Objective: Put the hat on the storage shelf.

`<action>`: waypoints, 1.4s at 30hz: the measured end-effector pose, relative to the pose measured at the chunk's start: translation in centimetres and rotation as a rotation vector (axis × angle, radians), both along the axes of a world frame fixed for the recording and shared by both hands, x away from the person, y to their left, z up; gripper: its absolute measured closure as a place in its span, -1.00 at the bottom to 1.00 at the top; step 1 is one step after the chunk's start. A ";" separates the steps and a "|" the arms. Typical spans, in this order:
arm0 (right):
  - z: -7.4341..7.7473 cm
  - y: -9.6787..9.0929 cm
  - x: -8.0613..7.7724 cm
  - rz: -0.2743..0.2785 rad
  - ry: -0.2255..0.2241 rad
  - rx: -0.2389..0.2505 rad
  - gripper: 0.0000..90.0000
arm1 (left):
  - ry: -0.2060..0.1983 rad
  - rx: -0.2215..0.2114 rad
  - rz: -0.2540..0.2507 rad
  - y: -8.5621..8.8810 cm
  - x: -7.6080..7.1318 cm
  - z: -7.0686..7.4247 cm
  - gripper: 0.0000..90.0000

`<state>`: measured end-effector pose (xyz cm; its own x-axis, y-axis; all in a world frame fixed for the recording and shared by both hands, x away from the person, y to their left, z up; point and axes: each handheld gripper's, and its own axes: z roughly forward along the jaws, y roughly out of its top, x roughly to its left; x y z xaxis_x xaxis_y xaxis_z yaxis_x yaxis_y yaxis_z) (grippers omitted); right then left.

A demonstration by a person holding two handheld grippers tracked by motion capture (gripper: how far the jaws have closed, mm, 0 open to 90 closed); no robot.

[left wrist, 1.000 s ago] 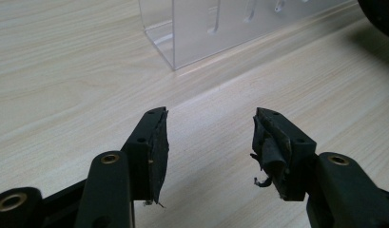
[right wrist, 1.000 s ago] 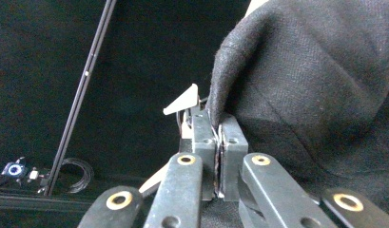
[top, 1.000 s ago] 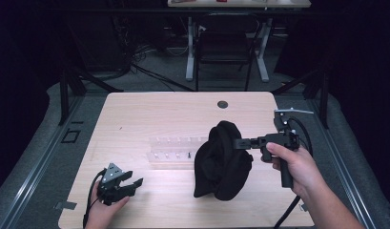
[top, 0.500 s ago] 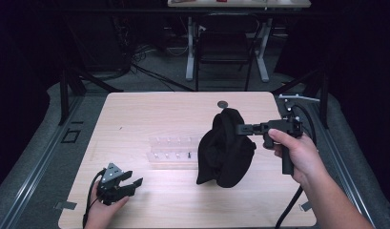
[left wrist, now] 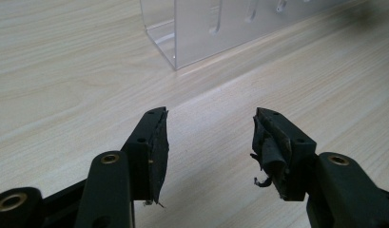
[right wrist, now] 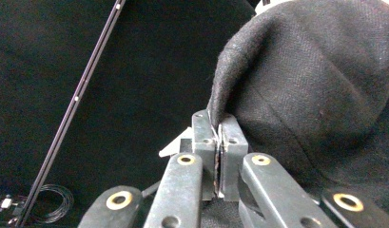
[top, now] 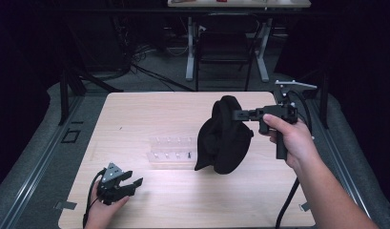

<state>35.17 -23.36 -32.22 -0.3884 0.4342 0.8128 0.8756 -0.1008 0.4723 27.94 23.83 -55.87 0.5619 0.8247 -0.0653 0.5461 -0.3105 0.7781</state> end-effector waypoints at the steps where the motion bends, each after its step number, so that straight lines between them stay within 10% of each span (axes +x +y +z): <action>1: 0.1 0.2 0.2 0.000 -0.003 0.000 0.97 | 0.000 0.000 0.000 0.0 0.0 0.0 0.03; 42: -1.1 4.2 5.5 0.000 0.006 0.007 0.96 | -0.001 0.000 -0.013 -0.2 0.1 0.0 0.05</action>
